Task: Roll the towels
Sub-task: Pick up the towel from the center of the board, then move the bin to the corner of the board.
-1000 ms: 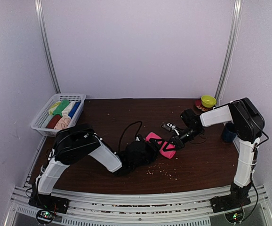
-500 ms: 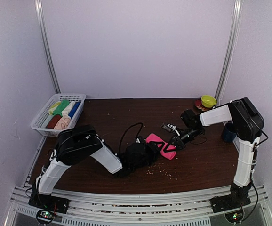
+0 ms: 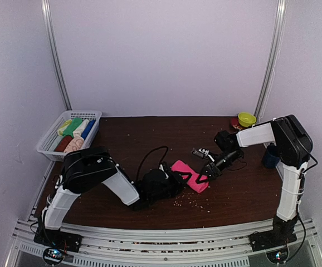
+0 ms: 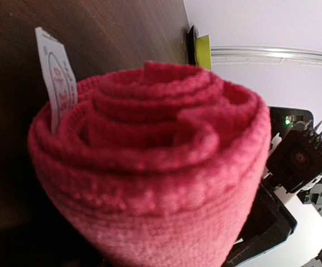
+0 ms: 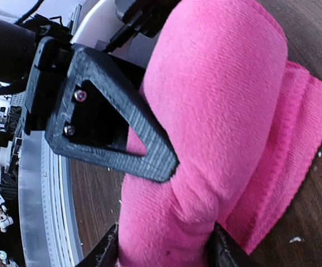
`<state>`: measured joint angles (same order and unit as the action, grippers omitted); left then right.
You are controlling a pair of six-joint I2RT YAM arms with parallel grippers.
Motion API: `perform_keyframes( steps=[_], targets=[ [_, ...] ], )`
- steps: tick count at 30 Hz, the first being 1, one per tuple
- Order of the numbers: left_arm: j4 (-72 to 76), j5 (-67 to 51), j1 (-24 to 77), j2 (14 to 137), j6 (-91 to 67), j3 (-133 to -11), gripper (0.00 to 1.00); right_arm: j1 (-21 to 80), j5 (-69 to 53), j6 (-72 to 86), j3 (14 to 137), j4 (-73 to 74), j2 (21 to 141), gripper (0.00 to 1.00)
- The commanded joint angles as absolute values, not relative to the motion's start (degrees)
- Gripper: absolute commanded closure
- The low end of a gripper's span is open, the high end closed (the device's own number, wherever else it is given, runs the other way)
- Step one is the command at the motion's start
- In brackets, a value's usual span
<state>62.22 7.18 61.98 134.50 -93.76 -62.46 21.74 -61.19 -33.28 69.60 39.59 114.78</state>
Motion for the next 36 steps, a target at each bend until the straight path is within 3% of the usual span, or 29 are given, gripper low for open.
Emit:
perform_keyframes(
  steps=[1, 4, 14, 28, 36],
  targets=[
    [52.3, 4.5, 59.7, 133.5, -88.6, -57.8, 0.77, 19.2, -53.1, -41.2, 72.1, 53.4, 113.5, 0.48],
    [51.6, 0.5, 58.4, 131.7, -86.1, -55.7, 0.7, 17.8, -50.5, -42.8, 72.9, 55.2, 110.5, 0.46],
    [42.9, -17.2, 52.0, 124.1, -70.4, -50.8, 0.65, 17.1, -42.4, -36.7, 68.1, 44.4, 101.4, 0.43],
    [8.0, -31.8, 41.4, 102.2, -38.2, -53.8, 0.65, 17.4, -41.0, -34.7, 66.0, 40.7, 101.3, 0.44],
    [-6.9, -31.0, 30.9, 88.4, -25.0, -58.6, 0.7, 17.4, -40.4, -35.0, 65.3, 39.9, 99.8, 0.44]
  ],
)
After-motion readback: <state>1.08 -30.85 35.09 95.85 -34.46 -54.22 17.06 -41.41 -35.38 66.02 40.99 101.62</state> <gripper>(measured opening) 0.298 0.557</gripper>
